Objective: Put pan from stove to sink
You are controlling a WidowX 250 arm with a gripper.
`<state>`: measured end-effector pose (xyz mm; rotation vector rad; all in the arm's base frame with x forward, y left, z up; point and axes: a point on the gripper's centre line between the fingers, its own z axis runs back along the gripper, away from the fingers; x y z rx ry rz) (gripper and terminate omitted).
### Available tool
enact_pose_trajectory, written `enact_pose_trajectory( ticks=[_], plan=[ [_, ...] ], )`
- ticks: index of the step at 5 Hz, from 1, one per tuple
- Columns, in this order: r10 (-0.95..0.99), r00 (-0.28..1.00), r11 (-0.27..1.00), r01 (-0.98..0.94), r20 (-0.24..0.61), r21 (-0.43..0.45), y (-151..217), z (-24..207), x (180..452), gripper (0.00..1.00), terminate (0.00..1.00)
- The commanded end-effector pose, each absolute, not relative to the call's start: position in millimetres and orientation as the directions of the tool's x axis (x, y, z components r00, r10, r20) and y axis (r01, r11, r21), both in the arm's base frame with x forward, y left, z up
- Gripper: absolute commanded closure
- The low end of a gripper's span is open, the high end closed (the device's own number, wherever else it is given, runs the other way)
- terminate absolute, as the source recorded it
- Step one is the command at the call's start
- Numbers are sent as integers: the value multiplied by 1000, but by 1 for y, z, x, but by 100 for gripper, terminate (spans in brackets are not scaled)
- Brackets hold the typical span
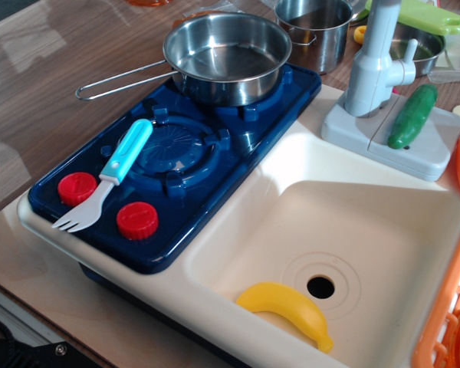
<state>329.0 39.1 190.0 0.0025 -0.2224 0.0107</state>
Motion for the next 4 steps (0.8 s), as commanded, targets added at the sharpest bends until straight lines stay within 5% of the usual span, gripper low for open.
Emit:
enact_pose_trajectory(
  ticks=[1,4],
  plan=[
    [10,975,1000,-11,221,1,39,190,329,0,0],
    [337,923,941,-339,185,-22,17,194,329,0,0]
  ],
)
